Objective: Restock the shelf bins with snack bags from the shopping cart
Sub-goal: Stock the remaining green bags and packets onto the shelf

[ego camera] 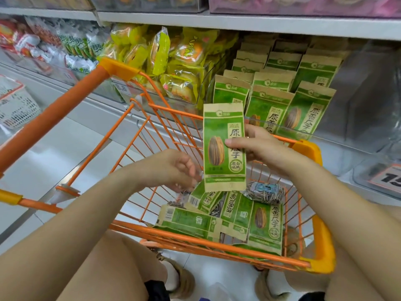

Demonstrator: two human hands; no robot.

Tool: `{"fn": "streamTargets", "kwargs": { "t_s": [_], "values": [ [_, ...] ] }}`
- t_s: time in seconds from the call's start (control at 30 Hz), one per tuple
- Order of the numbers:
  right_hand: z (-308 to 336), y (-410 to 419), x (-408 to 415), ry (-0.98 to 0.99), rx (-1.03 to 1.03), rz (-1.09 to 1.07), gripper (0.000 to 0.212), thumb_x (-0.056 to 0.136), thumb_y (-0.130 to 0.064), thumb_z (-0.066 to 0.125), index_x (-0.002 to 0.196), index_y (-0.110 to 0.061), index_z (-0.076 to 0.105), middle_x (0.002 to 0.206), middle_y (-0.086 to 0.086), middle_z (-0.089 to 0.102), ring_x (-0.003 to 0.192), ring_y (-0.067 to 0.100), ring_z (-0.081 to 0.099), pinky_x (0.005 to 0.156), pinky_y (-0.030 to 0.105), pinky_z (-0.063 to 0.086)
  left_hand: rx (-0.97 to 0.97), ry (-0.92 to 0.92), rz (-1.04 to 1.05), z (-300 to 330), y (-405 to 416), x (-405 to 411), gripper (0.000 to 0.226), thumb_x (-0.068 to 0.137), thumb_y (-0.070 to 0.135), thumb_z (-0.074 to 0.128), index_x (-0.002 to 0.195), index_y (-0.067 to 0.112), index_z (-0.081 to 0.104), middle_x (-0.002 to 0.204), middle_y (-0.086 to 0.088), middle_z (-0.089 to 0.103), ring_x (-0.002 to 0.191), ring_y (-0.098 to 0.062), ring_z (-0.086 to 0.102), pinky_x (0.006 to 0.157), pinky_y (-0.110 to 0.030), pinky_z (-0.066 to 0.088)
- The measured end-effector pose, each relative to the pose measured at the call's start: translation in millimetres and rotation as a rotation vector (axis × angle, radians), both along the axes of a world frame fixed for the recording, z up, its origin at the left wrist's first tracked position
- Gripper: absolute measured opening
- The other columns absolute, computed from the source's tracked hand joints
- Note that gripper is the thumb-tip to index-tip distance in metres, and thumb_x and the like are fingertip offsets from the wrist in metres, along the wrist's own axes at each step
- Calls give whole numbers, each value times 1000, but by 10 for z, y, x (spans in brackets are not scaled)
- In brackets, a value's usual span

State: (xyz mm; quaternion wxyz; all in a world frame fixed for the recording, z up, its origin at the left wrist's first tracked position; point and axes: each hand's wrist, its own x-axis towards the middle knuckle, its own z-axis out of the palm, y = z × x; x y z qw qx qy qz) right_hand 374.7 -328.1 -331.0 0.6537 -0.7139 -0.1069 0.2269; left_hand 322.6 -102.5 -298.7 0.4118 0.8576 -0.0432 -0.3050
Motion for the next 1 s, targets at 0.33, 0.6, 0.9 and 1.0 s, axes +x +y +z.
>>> {"fn": "streamTargets", "kwargs": {
  "t_s": [0.33,0.6,0.9,1.0],
  "values": [
    [-71,-27,-20,-337,-382,-7,39,86,-24,68,123,-20,55,113,-4,65,101,13,61,88,31,49,900,369,-1012,-694,-322,-113,62,85,33,65,138,12,41,136,-14,48,121,-33,46,88,-41,42],
    [-55,-33,-38,-337,-413,-24,38,87,-27,66,121,-18,51,111,-2,65,97,13,62,83,33,52,659,327,-727,-628,-92,89,31,88,36,62,111,16,65,93,5,61,89,-15,56,82,-30,45],
    [-35,-47,-98,-466,-227,-329,35,95,-35,55,125,-19,45,107,-15,61,98,7,60,86,33,49,-343,137,-65,160,199,264,41,75,39,75,109,18,68,111,-5,70,102,-19,66,82,-28,53],
    [-22,-37,-120,-398,-168,-307,59,90,-57,51,133,-17,43,126,0,58,116,21,56,98,50,45,-479,26,138,182,-1,307,35,81,31,70,113,17,65,111,-4,70,99,-18,66,83,-34,55]
  ]
}}
